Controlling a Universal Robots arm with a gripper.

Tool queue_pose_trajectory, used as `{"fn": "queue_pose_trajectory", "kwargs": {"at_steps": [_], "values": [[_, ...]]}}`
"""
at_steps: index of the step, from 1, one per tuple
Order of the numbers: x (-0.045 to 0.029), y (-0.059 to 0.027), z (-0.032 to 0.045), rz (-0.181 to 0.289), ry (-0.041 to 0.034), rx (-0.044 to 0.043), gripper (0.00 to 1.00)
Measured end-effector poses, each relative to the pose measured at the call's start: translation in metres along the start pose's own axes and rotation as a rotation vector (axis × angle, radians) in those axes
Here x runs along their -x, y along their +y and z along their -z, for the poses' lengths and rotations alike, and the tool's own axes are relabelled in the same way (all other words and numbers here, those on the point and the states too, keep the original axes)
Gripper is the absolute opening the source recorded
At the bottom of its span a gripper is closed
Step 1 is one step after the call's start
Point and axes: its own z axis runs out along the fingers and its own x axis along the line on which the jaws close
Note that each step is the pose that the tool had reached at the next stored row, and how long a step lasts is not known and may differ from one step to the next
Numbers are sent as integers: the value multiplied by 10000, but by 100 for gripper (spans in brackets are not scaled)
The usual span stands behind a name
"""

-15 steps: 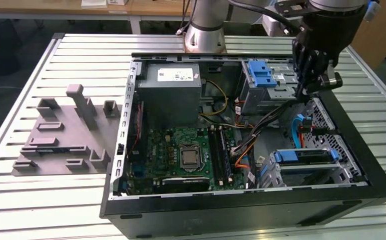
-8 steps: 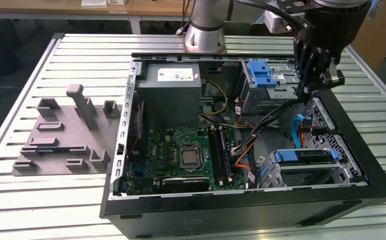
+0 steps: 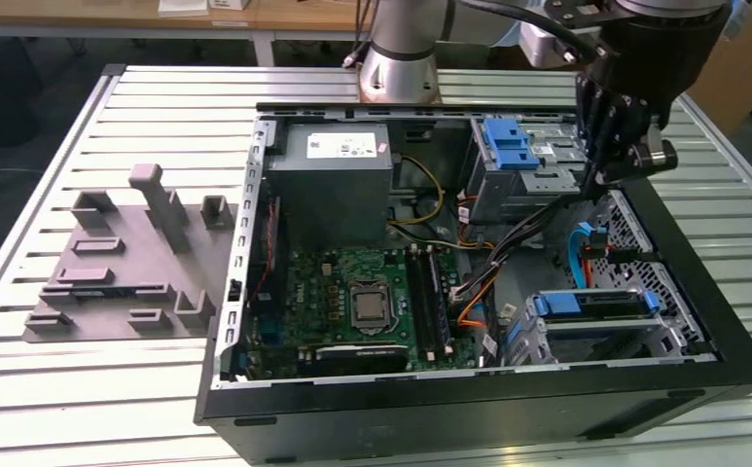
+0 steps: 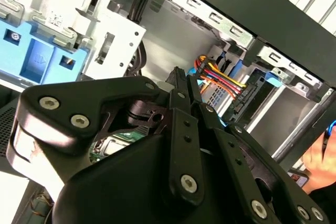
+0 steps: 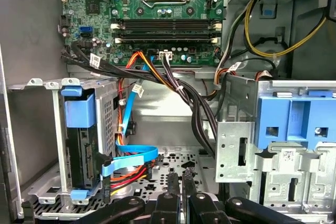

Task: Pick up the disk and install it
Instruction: 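Insert the first disk wire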

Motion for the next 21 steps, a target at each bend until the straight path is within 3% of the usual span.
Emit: {"fn": "queue_pose_trajectory", "kwargs": {"at_steps": [9, 21], "values": [[-97, -15, -5, -7, 1, 8, 17], [-127, -17, -6, -6, 2, 9, 17]]}}
